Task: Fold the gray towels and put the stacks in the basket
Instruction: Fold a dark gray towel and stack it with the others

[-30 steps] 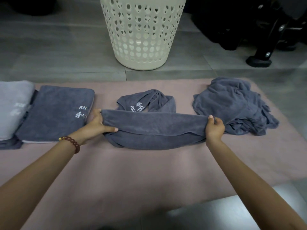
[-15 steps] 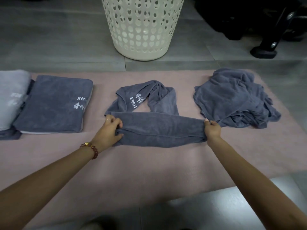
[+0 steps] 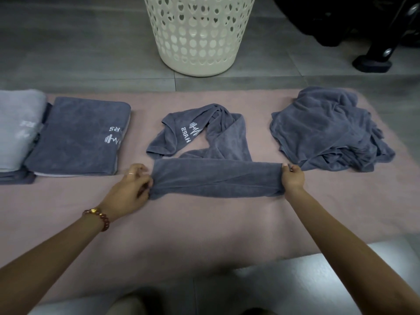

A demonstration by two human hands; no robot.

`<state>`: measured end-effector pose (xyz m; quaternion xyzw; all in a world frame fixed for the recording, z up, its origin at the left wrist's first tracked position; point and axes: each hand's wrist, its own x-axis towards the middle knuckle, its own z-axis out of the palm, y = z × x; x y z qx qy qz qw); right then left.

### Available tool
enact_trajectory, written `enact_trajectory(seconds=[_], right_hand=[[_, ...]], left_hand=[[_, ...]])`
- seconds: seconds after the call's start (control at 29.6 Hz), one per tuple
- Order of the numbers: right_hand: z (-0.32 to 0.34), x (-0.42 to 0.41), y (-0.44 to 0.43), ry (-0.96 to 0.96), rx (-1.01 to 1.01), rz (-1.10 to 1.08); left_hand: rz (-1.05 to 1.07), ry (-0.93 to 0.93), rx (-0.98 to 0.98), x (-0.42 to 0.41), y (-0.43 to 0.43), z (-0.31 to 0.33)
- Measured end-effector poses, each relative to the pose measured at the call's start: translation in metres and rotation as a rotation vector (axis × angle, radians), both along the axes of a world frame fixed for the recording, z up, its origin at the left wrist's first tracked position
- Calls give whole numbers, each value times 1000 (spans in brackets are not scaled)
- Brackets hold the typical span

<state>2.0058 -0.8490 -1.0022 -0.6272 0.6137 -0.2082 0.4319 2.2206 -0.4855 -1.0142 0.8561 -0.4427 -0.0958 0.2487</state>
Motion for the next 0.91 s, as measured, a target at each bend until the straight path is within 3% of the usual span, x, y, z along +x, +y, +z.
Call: enact_trajectory(seconds=[0.17,0.3,0.47,0.57,0.64,0.74,0.81,0.91], right_hand=[[-3,-9,-2,80,7,87],[2,-12,2,103,26,167],[24,-16,7,193,-232,270],[39,-12,7,119,-333,321],[53,-4,12,-44,-328,415],[84,10,35,-302,-278,680],[107,22,52,-373,-312,845],[142,44,72,-479,-321,955]], left_hand=[[227,298,-248,12,-19,4],[230,511,-135,19,-53,4],[403,469,-90,22,-75,4],[323,275,-1,23,-75,11],[213,97,7,24,-76,20],[-1,160,-165,14,-89,57],[-188,260,-249,0,-110,92],[-355,277,-188,-24,-148,140]])
